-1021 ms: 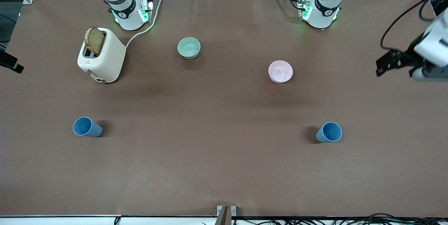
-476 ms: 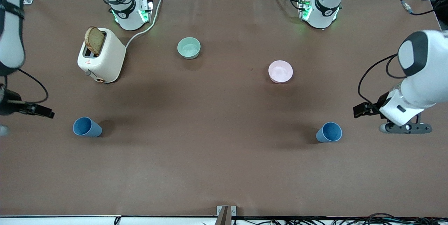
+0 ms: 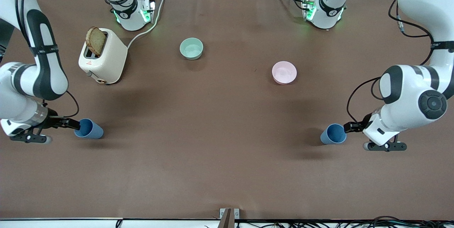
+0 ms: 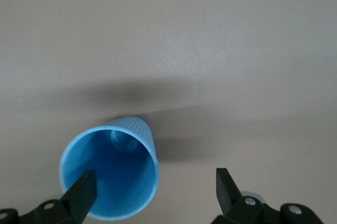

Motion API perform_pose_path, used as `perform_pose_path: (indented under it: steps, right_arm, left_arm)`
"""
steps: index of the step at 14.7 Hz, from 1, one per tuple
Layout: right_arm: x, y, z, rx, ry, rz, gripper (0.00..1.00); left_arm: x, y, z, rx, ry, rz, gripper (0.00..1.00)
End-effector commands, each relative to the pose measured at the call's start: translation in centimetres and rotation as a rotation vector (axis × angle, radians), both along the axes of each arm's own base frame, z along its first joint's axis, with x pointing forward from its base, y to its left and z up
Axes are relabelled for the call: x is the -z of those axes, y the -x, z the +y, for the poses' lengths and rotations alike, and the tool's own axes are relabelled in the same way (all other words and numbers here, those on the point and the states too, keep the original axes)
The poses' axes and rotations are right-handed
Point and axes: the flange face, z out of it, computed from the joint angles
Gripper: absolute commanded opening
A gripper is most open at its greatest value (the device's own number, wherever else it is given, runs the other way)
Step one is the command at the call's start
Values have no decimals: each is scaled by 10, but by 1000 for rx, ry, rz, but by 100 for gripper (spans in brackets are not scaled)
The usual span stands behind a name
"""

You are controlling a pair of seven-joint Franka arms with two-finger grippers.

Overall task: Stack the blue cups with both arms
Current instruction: 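Reach both grippers down to the blue cups in front of them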

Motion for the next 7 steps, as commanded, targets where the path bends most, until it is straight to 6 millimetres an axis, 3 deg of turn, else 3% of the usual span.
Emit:
perform_pose_path:
  steps: [1,5,7]
  right_arm:
    - [18,1,-1,-17,2,6,100]
    - [39,-3,-1,-19,9,-15,99]
    - [45,-2,-1,-17,7,-8,92]
  left_arm:
    - [15,-8,-6,-39,-10,4,60]
    - [28,-9,-6,-41,-6,10,50]
    - [32,-10,-7,-39,-5,7,47]
